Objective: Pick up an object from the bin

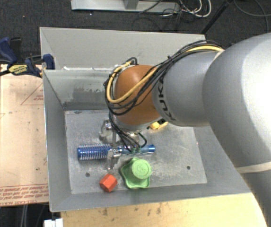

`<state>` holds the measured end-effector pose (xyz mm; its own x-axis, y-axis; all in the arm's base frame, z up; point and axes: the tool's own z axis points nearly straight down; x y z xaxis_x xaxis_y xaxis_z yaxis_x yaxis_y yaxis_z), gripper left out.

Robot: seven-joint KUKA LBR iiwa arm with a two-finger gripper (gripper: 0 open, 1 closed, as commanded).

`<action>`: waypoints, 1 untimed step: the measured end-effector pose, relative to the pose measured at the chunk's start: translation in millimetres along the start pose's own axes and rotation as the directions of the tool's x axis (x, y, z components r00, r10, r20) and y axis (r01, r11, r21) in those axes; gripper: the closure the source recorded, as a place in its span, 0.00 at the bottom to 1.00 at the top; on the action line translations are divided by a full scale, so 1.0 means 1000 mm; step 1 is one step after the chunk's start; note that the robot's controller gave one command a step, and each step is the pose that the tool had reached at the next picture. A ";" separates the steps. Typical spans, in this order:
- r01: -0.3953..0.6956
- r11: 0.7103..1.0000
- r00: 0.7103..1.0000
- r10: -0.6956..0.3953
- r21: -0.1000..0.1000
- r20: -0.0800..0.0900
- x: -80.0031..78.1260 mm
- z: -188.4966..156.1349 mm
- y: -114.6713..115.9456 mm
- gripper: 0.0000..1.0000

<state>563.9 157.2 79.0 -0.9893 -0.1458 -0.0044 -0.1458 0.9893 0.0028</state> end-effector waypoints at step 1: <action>-0.002 1.000 1.000 0.002 0.000 -0.001 -0.001 -0.001 0.001 0.00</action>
Offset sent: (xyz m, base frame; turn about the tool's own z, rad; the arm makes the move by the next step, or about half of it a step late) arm 0.0000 0.0000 0.0000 0.0000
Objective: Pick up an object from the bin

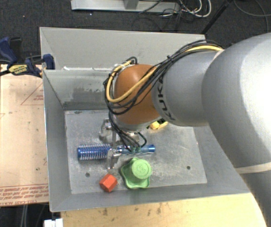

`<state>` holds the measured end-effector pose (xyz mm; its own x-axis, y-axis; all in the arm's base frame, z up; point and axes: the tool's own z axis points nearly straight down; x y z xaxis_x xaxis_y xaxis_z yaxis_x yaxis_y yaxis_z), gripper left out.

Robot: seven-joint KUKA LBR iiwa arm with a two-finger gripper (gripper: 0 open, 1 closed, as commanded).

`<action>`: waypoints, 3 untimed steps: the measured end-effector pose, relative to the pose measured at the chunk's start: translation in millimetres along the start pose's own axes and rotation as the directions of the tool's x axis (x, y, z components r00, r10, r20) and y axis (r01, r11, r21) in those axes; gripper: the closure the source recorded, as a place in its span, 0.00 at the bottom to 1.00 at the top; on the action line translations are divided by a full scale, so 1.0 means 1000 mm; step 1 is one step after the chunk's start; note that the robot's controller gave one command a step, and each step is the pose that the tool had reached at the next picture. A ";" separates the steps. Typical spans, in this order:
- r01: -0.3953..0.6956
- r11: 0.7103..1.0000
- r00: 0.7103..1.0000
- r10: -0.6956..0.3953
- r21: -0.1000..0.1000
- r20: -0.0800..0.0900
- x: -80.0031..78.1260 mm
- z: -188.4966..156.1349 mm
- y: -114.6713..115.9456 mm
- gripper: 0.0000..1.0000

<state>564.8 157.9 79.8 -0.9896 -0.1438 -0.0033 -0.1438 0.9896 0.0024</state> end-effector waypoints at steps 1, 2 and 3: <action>-0.002 1.000 1.000 0.002 0.000 -0.001 -0.001 0.000 0.000 0.00; -0.003 1.000 1.000 0.003 -0.001 0.004 -0.002 -0.002 0.001 1.00; -0.004 1.000 1.000 0.004 0.000 0.004 -0.004 -0.068 0.001 1.00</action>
Offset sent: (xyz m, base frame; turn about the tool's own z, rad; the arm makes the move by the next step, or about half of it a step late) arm 0.0000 0.0000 0.0000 0.0000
